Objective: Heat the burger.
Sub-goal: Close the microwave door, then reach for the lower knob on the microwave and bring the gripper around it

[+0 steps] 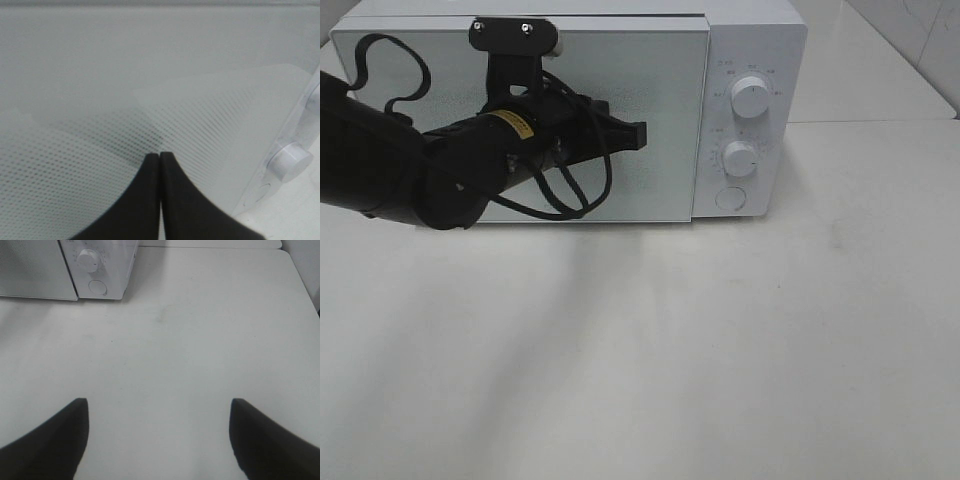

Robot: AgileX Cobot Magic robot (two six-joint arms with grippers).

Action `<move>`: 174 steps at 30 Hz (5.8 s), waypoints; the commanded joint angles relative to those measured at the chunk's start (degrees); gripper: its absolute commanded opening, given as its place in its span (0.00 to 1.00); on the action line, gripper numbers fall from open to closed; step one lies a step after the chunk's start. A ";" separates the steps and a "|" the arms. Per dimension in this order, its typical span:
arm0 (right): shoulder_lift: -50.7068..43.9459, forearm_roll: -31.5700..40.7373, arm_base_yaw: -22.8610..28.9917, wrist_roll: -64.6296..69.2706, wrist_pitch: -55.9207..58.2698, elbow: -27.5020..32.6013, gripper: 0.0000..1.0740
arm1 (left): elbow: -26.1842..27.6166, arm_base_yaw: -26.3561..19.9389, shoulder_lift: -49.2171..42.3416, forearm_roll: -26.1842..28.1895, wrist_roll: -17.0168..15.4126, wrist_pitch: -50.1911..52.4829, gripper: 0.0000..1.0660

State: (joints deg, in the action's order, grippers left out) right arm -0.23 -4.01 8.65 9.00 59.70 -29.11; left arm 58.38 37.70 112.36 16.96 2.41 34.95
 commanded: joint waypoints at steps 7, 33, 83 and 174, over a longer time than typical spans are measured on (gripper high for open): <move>-1.49 0.11 -0.46 -0.63 -0.17 -0.06 0.70 | 6.88 -1.20 2.58 4.07 0.69 2.12 0.00; -1.49 0.11 -0.46 -0.63 -0.17 -0.06 0.70 | -5.96 2.12 -12.83 1.72 4.41 -33.29 0.53; -1.49 0.11 -0.46 -0.63 -0.17 -0.06 0.70 | -6.42 -36.73 -44.12 -6.82 2.41 -102.16 0.94; -0.86 0.11 -0.46 -0.63 -1.72 -1.26 0.70 | -29.74 -36.73 -114.02 -9.74 1.60 -94.37 0.94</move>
State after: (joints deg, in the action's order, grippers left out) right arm -0.23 -3.95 8.65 9.00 59.01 -29.62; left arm 28.82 1.09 -0.29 7.16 4.30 -60.16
